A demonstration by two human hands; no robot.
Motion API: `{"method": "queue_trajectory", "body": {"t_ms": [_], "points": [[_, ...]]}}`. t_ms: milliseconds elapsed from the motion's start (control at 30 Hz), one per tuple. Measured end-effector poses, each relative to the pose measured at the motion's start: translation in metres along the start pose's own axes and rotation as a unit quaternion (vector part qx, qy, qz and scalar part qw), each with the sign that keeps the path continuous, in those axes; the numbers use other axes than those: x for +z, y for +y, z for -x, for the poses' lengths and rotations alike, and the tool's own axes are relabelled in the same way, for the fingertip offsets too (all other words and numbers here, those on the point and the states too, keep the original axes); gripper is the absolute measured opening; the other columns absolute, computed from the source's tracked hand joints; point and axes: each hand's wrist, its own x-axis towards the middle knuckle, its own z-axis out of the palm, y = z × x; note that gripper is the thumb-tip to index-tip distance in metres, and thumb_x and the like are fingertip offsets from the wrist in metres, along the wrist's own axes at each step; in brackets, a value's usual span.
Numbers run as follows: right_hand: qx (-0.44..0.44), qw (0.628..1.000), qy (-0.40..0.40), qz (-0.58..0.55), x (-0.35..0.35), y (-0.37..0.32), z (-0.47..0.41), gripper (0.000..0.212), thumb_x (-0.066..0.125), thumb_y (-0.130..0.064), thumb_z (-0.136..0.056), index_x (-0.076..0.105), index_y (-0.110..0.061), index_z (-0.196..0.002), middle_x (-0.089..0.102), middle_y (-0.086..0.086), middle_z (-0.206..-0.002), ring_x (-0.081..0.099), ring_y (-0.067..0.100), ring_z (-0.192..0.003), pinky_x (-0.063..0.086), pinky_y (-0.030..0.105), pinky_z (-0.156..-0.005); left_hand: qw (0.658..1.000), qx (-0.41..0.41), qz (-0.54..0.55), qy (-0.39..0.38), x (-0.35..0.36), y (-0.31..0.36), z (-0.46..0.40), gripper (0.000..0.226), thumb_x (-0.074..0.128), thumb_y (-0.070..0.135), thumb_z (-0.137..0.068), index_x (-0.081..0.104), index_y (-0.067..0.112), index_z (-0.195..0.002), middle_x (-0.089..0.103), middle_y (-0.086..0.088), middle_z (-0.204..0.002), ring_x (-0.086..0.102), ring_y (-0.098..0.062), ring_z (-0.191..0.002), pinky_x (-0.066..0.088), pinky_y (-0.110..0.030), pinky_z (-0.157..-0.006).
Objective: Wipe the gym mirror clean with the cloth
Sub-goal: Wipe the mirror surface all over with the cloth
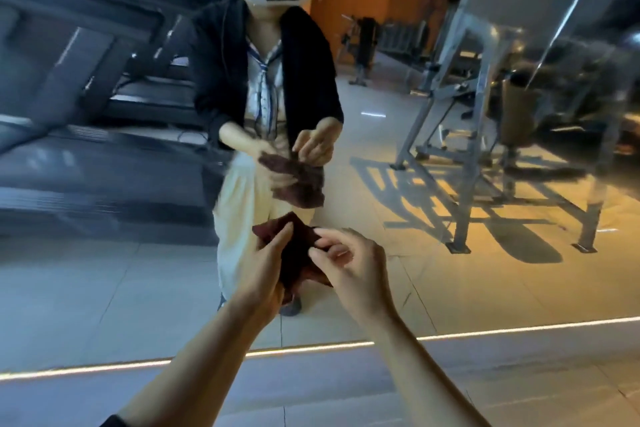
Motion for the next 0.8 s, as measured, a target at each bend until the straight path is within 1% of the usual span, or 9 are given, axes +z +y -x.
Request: {"method": "queue_trajectory", "body": {"t_ms": [67, 167, 300, 400, 500, 567, 667, 733, 800], "points": [[-0.055, 0.998, 0.002, 0.031, 0.016, -0.004, -0.010, 0.041, 0.072, -0.027, -0.085, 0.066, -0.026, -0.127, 0.066, -0.013, -0.114, 0.060, 0.000, -0.106, 0.048, 0.017, -0.090, 0.999, 0.038, 0.022, 0.012, -0.014, 0.016, 0.004, 0.018, 0.051, 0.023, -0.102, 0.062, 0.010, -0.110, 0.072, -0.016, -0.093, 0.072, -0.021, -0.074, 0.056, -0.029, -0.055], [-0.113, 0.982, -0.154, -0.002, 0.050, -0.020, -0.023, 0.060, 0.067, -0.021, -0.092, 0.048, -0.026, -0.148, 0.050, -0.009, -0.145, 0.042, 0.000, -0.136, 0.035, 0.016, -0.111, 0.995, 0.079, 0.051, 0.033, -0.032, 0.036, 0.010, 0.019, 0.051, 0.028, -0.102, 0.063, 0.014, -0.106, 0.071, -0.006, -0.081, 0.071, -0.013, -0.065, 0.054, -0.025, -0.050], [-0.185, 0.968, -0.167, 0.019, 0.092, -0.039, -0.029, 0.067, 0.066, -0.001, -0.090, 0.047, -0.029, -0.149, 0.054, -0.005, -0.138, 0.042, -0.012, -0.125, 0.031, 0.008, -0.108, 0.988, 0.118, 0.029, 0.094, -0.059, 0.055, 0.011, 0.024, 0.055, 0.037, -0.099, 0.063, 0.015, -0.105, 0.070, 0.000, -0.082, 0.069, -0.006, -0.075, 0.054, -0.020, -0.062], [-0.211, 0.967, -0.141, 0.023, 0.111, -0.052, -0.038, 0.053, 0.065, -0.002, -0.091, 0.058, -0.023, -0.139, 0.062, -0.002, -0.126, 0.052, -0.003, -0.117, 0.038, 0.012, -0.106, 0.978, 0.157, -0.001, 0.135, -0.076, 0.070, 0.012, 0.023, 0.059, 0.035, -0.098, 0.064, 0.015, -0.106, 0.070, -0.003, -0.094, 0.068, -0.008, -0.085, 0.054, -0.020, -0.071], [-0.293, 0.955, -0.019, 0.033, 0.116, -0.070, -0.062, 0.035, 0.060, -0.008, -0.092, 0.066, -0.013, -0.126, 0.064, 0.006, -0.114, 0.059, 0.016, -0.110, 0.047, 0.025, -0.100, 0.956, 0.226, -0.064, 0.176, -0.093, 0.085, 0.009, 0.023, 0.058, 0.037, -0.097, 0.061, 0.015, -0.104, 0.063, 0.000, -0.103, 0.059, -0.009, -0.099, 0.045, -0.023, -0.082], [-0.353, 0.930, 0.099, 0.040, 0.109, -0.084, -0.090, 0.029, 0.059, -0.007, -0.095, 0.066, -0.006, -0.123, 0.061, 0.013, -0.111, 0.059, 0.023, -0.107, 0.044, 0.022, -0.100, 0.940, 0.251, -0.086, 0.212, -0.103, 0.095, 0.006, 0.021, 0.061, 0.036, -0.096, 0.059, 0.017, -0.104, 0.060, 0.002, -0.108, 0.055, -0.009, -0.101, 0.041, -0.022, -0.081], [-0.424, 0.867, 0.240, 0.102, 0.093, -0.106, -0.143, 0.028, 0.058, -0.003, -0.097, 0.065, -0.002, -0.125, 0.058, 0.023, -0.117, 0.054, 0.031, -0.110, 0.043, 0.034, -0.099, 0.912, 0.283, -0.144, 0.259, -0.115, 0.103, -0.003, 0.025, 0.066, 0.028, -0.094, 0.058, 0.017, -0.115, 0.057, 0.000, -0.122, 0.053, -0.010, -0.104, 0.041, -0.020, -0.078], [-0.460, 0.817, 0.307, 0.166, 0.093, -0.113, -0.177, 0.029, 0.055, -0.002, -0.100, 0.067, -0.004, -0.126, 0.059, 0.024, -0.128, 0.051, 0.034, -0.117, 0.046, 0.044, -0.101, 0.890, 0.305, -0.202, 0.271, -0.117, 0.106, -0.010, 0.029, 0.068, 0.021, -0.093, 0.056, 0.021, -0.120, 0.054, 0.001, -0.128, 0.051, -0.014, -0.114, 0.043, -0.023, -0.088], [-0.507, 0.768, 0.321, 0.221, 0.103, -0.113, -0.200, 0.031, 0.048, -0.005, -0.105, 0.064, -0.005, -0.131, 0.059, 0.021, -0.137, 0.051, 0.036, -0.127, 0.046, 0.051, -0.104, 0.872, 0.320, -0.254, 0.271, -0.118, 0.106, -0.019, 0.038, 0.069, 0.016, -0.092, 0.055, 0.020, -0.127, 0.048, 0.005, -0.130, 0.047, -0.019, -0.123, 0.042, -0.034, -0.104]]}}
